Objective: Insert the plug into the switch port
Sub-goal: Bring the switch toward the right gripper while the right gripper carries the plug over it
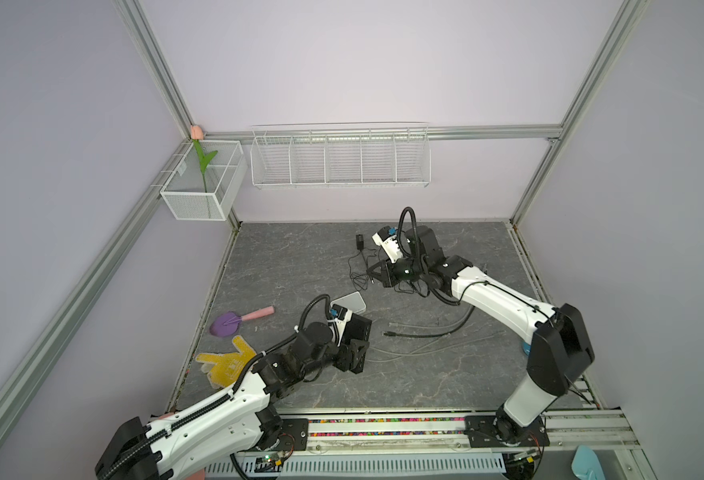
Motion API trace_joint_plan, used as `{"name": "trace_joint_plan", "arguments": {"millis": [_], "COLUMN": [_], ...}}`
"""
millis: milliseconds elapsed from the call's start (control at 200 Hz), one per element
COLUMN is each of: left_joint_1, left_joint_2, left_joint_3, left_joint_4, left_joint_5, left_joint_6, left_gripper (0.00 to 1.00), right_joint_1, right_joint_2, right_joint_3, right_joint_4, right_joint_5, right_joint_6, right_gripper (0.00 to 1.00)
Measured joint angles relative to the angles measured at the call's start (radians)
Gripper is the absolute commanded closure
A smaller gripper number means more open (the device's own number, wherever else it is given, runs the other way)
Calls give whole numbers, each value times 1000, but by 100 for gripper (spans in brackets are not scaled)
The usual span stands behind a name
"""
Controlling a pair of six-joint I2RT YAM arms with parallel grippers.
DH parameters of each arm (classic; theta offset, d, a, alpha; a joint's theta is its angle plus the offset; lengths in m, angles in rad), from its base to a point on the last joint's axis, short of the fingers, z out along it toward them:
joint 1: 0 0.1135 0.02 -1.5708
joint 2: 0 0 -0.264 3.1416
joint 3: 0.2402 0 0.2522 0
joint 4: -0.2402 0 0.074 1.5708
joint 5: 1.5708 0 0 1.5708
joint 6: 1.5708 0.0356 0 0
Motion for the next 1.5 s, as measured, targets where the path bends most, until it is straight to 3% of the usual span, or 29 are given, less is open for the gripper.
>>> {"name": "trace_joint_plan", "arguments": {"millis": [205, 550, 960, 1500], "left_joint_1": [-98, -144, -156, -167], "left_joint_2": [24, -28, -154, -185], "left_joint_3": [-81, -221, -300, -307], "left_joint_4": [174, 422, 573, 597], "left_joint_5": [-45, -112, -138, -155], "left_joint_6": [32, 125, 269, 303], "left_gripper": [100, 100, 100, 100], "right_joint_1": [15, 100, 166, 227], "right_joint_2": [-79, -281, -353, -348], "right_joint_3": [-243, -470, -578, -625], "right_joint_4": [282, 555, 737, 846], "right_joint_5": [-123, -135, -103, -60], "right_joint_6": [133, 200, 217, 225], "right_gripper": [93, 93, 93, 93]}}
